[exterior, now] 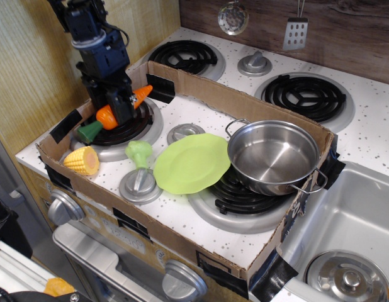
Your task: Take carrot off plate
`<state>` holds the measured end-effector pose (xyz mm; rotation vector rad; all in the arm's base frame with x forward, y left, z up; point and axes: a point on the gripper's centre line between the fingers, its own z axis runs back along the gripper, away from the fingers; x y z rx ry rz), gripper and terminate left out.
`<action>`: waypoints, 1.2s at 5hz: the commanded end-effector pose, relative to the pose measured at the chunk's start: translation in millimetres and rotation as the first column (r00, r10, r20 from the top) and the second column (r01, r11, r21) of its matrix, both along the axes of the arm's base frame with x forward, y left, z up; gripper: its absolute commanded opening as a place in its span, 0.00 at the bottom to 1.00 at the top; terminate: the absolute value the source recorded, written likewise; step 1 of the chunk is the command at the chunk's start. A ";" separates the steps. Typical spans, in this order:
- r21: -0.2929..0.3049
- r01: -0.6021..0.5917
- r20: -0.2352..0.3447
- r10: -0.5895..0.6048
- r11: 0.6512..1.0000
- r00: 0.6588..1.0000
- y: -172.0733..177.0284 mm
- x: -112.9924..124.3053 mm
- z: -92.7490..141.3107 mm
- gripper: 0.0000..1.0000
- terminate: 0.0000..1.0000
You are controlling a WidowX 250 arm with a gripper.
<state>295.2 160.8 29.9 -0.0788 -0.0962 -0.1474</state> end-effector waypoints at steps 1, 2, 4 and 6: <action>0.060 0.037 0.040 -0.040 0.997 0.998 0.1 6.6 13.6 1.00 0.00; 0.062 0.031 0.013 -0.032 0.998 0.999 -4.8 8.7 19.5 1.00 0.00; 0.149 0.051 0.003 -0.052 0.988 0.999 -14.0 20.0 39.8 1.00 0.00; 0.279 0.047 0.004 -0.051 0.959 0.999 -25.9 29.3 67.3 1.00 0.00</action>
